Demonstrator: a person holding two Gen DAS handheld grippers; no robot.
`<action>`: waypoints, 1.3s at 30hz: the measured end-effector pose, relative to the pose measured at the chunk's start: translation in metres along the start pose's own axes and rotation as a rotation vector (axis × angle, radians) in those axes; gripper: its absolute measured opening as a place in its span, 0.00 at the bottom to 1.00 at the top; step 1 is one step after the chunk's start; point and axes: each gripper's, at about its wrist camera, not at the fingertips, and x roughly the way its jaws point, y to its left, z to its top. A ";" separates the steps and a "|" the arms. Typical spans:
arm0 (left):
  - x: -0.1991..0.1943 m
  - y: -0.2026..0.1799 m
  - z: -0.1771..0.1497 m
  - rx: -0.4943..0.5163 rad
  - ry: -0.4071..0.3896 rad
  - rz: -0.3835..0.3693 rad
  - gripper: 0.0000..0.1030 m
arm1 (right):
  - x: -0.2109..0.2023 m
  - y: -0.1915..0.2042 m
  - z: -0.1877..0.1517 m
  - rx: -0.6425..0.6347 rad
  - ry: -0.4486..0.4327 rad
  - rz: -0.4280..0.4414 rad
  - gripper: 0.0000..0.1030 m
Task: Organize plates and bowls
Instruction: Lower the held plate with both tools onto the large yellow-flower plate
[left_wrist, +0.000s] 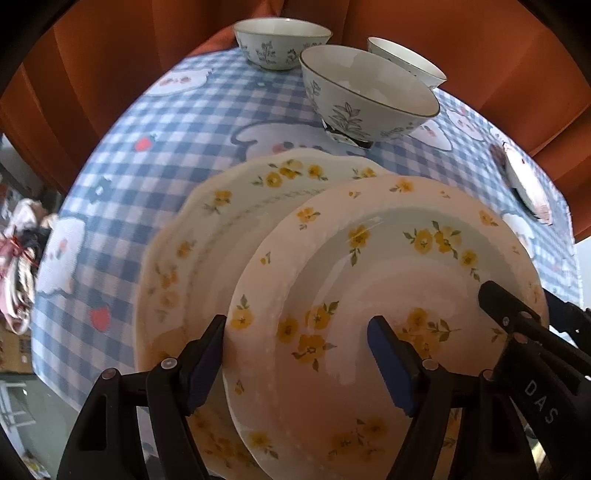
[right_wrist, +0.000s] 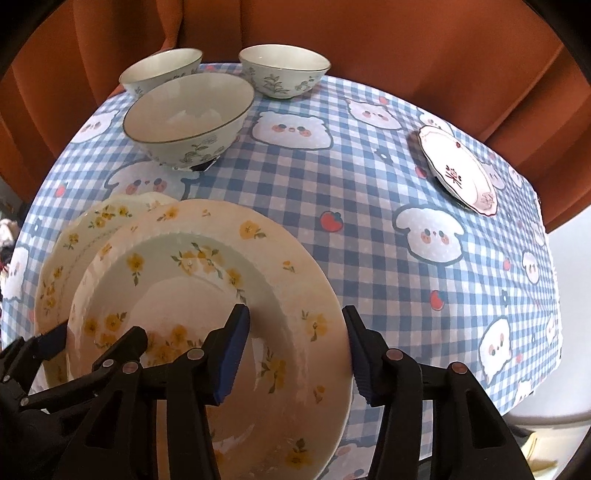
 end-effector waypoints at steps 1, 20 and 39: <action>0.000 0.000 0.001 -0.001 -0.005 0.002 0.75 | 0.001 0.001 0.000 0.003 0.005 -0.001 0.52; -0.007 -0.003 0.001 0.020 -0.017 0.041 0.79 | -0.015 -0.016 -0.013 0.058 -0.027 0.078 0.32; -0.023 0.006 0.001 0.106 -0.075 0.131 0.82 | 0.005 0.011 -0.018 0.071 0.082 0.155 0.33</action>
